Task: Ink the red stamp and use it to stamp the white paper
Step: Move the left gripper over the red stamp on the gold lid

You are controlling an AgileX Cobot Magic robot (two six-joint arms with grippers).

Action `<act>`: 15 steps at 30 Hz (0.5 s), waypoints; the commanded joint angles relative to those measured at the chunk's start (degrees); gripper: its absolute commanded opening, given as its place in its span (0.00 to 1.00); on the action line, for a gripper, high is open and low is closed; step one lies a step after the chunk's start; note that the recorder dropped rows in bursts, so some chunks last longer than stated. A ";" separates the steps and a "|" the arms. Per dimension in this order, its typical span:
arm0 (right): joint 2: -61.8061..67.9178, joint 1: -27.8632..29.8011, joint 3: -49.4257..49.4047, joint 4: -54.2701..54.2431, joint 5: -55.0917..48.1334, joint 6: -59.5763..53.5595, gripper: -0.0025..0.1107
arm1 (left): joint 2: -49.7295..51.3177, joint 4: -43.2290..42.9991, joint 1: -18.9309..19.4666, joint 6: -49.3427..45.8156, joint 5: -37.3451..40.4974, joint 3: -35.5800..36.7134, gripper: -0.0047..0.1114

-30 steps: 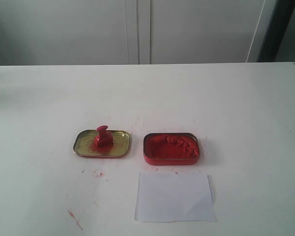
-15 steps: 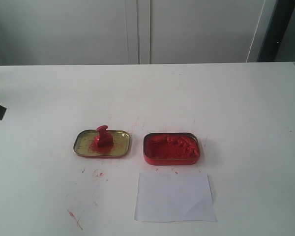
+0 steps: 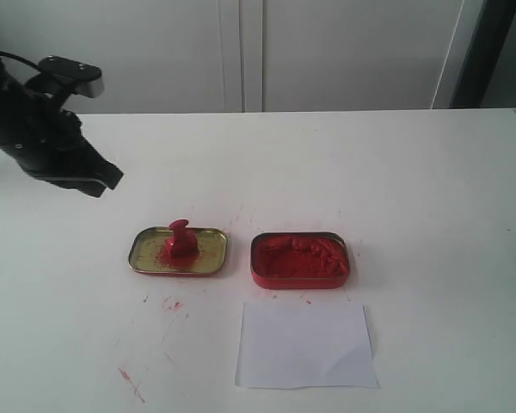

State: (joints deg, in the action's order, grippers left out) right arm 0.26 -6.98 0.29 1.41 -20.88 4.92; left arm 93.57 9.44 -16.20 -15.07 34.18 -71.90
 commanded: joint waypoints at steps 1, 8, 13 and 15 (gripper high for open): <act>-0.26 0.20 -0.29 0.14 0.82 0.10 0.02 | 5.27 -0.18 -2.84 -0.15 4.01 -5.94 0.04; -0.26 0.20 -0.29 0.14 0.82 0.10 0.02 | 13.02 -3.32 -5.31 -0.28 12.42 -15.80 0.04; -0.26 0.20 -0.29 0.14 0.82 0.10 0.02 | 17.87 -3.95 -6.55 -1.23 18.06 -22.93 0.04; -0.26 0.20 -0.29 0.14 0.82 0.10 0.02 | 19.84 -3.95 -7.34 -3.35 20.79 -26.00 0.04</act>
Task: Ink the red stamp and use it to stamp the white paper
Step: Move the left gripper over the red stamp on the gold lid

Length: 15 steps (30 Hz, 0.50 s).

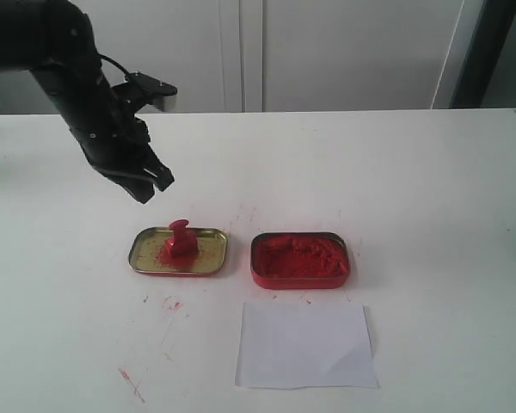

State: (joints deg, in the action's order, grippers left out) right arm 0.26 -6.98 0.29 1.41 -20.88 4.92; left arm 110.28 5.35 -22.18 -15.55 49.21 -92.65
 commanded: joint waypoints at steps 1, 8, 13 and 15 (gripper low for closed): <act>-0.26 0.20 -0.29 0.14 0.82 0.10 0.02 | 3.93 0.14 -1.47 -3.86 7.02 -6.40 0.04; -0.26 0.20 -0.29 0.14 0.82 0.10 0.02 | 9.27 5.43 -2.53 -14.27 14.80 -14.35 0.04; -0.26 0.20 -0.29 0.14 0.82 0.10 0.02 | 10.43 7.23 -2.53 -17.78 15.04 -16.44 0.04; -0.26 0.20 -0.29 0.14 0.82 0.10 0.02 | 11.17 4.35 -2.53 -17.88 15.93 -16.68 0.04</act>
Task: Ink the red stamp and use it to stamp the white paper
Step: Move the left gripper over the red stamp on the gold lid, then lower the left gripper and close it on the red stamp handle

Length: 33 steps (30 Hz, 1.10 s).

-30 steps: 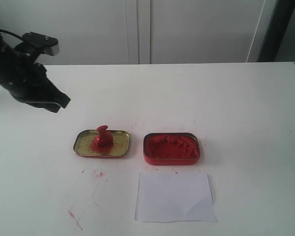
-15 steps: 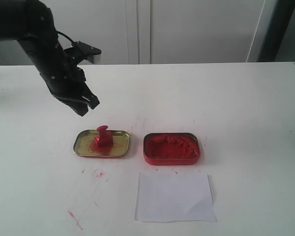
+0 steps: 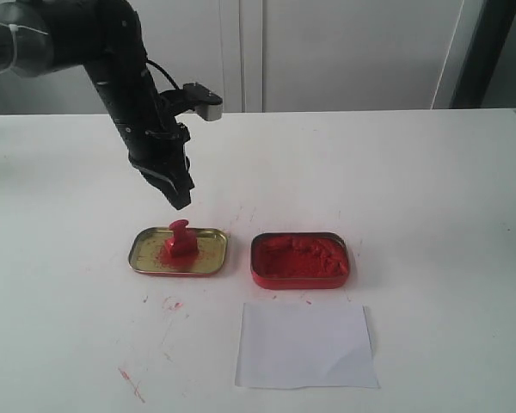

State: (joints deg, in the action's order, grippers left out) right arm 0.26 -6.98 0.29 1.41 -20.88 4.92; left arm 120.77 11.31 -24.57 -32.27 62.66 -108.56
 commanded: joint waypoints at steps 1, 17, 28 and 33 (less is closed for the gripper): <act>-0.26 0.20 -0.29 0.14 0.82 0.10 0.02 | 0.83 -2.56 -0.15 -1.16 2.47 -0.76 0.04; -0.26 0.20 -0.29 0.14 0.82 0.10 0.02 | 1.94 -2.49 -0.15 -5.18 -0.75 0.58 0.39; -0.26 0.20 -0.29 0.14 0.82 0.10 0.02 | 2.77 -2.49 -0.15 -5.18 -5.94 4.29 0.39; -0.26 0.20 -0.29 0.14 0.82 0.10 0.02 | 4.63 -1.70 -0.15 -5.07 -6.25 4.56 0.39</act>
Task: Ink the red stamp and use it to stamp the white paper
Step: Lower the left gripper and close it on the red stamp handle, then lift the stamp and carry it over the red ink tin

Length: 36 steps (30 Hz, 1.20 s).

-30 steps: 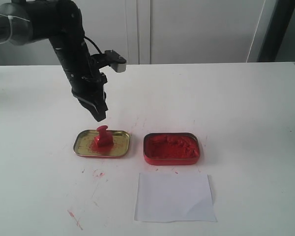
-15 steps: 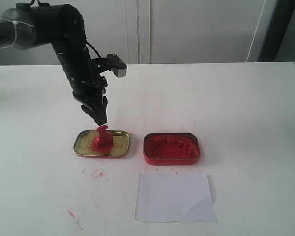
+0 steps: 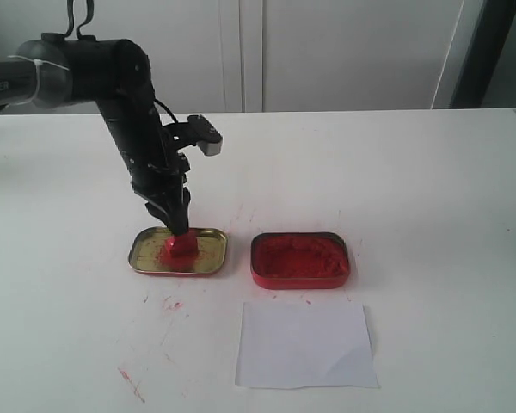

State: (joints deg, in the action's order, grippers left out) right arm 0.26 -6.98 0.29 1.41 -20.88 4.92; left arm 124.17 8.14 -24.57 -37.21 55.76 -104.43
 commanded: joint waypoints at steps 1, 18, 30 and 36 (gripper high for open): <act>-0.26 0.20 -0.29 0.14 0.82 0.10 0.02 | 1.75 1.56 -0.15 -0.13 0.65 0.43 0.39; -0.26 0.20 -0.29 0.14 0.82 0.10 0.02 | 3.12 1.74 -0.15 -0.13 1.56 0.43 0.30; -0.26 0.20 -0.29 0.14 0.82 0.10 0.02 | -0.14 1.74 -0.15 0.31 2.86 0.32 0.04; -0.26 0.20 -0.29 0.14 0.82 0.10 0.02 | -3.67 2.04 -0.15 3.11 2.74 0.32 0.04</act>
State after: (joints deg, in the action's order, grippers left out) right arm 0.26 -6.98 0.29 1.41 -20.88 4.92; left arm 122.57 9.17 -24.57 -36.01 57.31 -104.31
